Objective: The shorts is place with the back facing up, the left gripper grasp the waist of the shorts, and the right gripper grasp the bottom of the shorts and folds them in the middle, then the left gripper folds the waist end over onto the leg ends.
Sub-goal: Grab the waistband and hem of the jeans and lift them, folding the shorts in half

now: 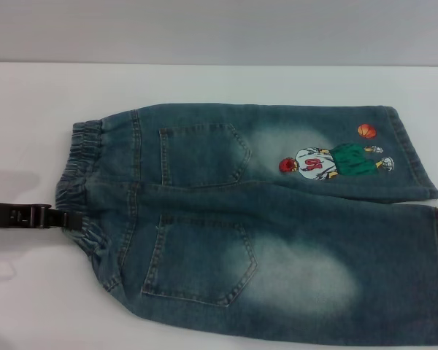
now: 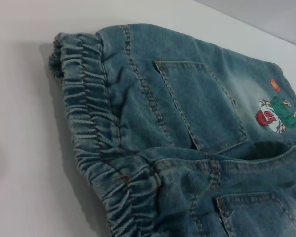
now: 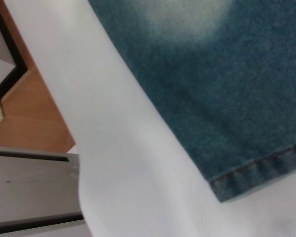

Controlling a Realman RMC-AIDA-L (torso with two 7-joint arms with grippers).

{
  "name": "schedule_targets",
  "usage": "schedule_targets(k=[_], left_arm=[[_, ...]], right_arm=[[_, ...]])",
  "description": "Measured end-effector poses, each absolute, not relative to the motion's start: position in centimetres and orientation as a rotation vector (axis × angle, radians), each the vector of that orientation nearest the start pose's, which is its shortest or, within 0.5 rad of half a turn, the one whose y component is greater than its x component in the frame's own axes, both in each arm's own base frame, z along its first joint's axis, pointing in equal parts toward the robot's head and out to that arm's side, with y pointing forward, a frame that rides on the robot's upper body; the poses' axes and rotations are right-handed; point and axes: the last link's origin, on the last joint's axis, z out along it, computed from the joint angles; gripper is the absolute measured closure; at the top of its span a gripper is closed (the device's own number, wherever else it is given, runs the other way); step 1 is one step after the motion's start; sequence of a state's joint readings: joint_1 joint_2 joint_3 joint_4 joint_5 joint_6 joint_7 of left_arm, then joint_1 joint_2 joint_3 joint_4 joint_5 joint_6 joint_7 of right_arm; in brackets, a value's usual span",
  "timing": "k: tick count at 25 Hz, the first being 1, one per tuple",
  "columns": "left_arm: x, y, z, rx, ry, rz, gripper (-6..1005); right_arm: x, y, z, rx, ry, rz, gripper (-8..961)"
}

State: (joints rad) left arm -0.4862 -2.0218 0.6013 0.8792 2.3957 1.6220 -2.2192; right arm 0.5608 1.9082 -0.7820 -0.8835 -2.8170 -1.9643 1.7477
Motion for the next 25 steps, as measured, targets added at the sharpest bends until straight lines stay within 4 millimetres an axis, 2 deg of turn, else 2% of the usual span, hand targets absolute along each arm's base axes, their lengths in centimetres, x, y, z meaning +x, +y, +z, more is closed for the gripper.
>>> schedule_targets(k=[25], left_arm=[[-31.7, 31.3, 5.4, -2.368, -1.667, -0.268, 965]], right_arm=[[32.4, 28.4, 7.4, -2.982, 1.093, -0.643, 470]])
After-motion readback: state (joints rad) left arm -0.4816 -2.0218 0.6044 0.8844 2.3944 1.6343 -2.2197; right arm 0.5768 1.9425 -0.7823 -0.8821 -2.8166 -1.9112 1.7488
